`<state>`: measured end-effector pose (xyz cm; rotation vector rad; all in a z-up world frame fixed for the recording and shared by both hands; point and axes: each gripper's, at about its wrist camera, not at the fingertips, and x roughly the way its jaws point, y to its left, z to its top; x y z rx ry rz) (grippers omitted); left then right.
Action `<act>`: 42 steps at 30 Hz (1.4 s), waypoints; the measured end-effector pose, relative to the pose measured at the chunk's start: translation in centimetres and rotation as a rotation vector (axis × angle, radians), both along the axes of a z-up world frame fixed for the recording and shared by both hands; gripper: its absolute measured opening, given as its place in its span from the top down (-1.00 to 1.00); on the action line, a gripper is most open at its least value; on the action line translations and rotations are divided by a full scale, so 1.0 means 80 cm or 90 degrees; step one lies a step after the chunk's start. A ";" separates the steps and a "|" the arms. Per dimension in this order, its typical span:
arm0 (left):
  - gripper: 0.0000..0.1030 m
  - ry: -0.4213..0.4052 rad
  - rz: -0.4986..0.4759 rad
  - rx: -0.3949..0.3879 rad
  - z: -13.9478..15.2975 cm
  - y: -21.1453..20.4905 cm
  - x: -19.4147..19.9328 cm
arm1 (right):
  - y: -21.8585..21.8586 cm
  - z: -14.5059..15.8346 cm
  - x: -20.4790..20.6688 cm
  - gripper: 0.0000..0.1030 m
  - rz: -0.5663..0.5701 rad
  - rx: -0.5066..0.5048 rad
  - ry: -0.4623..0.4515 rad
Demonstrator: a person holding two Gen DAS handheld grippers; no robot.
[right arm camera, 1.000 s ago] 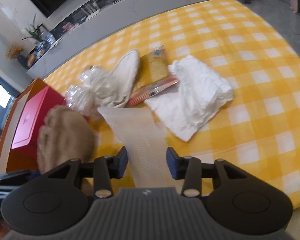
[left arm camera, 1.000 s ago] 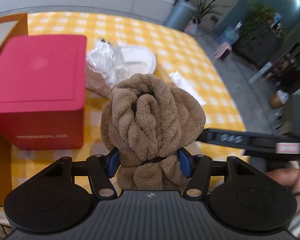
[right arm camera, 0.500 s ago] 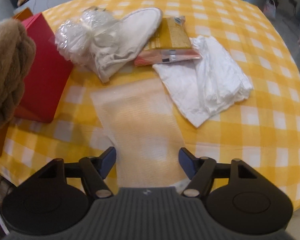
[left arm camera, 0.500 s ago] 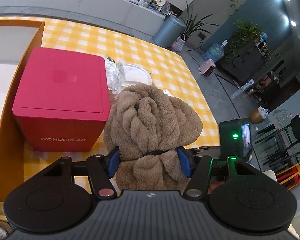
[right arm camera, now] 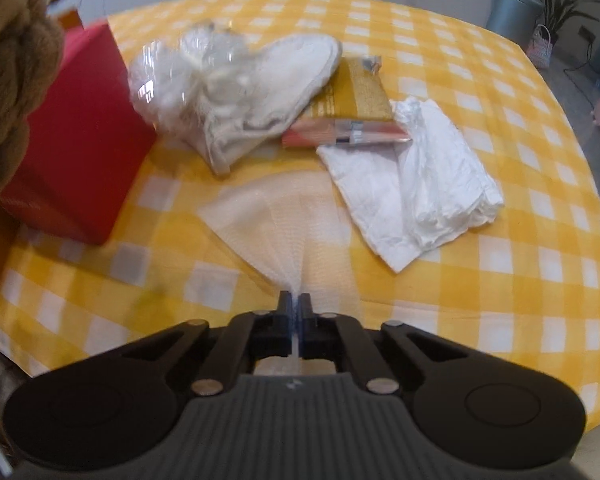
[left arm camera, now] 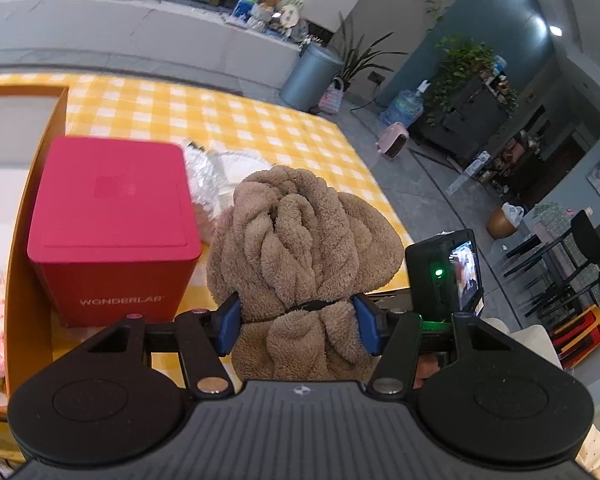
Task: Organize soft objects
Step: 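Carry the towel into the white box and open the left tool while the right tool carries the sheet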
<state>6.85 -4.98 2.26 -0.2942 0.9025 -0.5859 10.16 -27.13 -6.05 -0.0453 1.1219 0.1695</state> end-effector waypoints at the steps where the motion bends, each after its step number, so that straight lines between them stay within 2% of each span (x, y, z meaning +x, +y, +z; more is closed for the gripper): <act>1: -0.27 -0.005 -0.004 -0.003 0.003 0.000 -0.001 | -0.004 0.007 -0.003 1.00 -0.004 0.021 -0.012; 6: -0.27 -0.025 -0.017 -0.017 0.028 0.002 -0.001 | -0.023 0.052 -0.024 1.00 -0.022 0.124 -0.087; 13: -0.27 -0.096 -0.014 -0.034 0.077 0.039 -0.004 | -0.027 0.136 -0.043 1.00 -0.043 0.222 -0.206; 19: -0.28 -0.132 0.069 0.020 0.100 0.097 -0.005 | 0.017 0.217 -0.048 1.00 -0.018 0.287 -0.301; 24: -0.28 -0.149 0.156 0.037 0.100 0.153 0.003 | 0.103 0.260 -0.027 1.00 0.027 0.258 -0.331; 28: -0.28 -0.132 0.234 0.036 0.075 0.200 0.013 | 0.183 0.270 0.001 1.00 0.081 0.223 -0.320; 30: -0.28 -0.141 0.267 0.070 0.061 0.211 0.016 | 0.220 0.267 0.013 1.00 0.102 0.168 -0.328; 32: -0.28 -0.148 0.270 0.101 0.046 0.219 0.024 | 0.250 0.259 0.027 1.00 0.124 0.133 -0.315; 37: -0.28 -0.099 0.261 0.079 0.011 0.240 0.049 | 0.291 0.231 0.063 1.00 0.133 0.103 -0.275; 42: -0.28 -0.055 0.265 0.080 -0.004 0.255 0.059 | 0.313 0.201 0.083 1.00 0.134 0.085 -0.241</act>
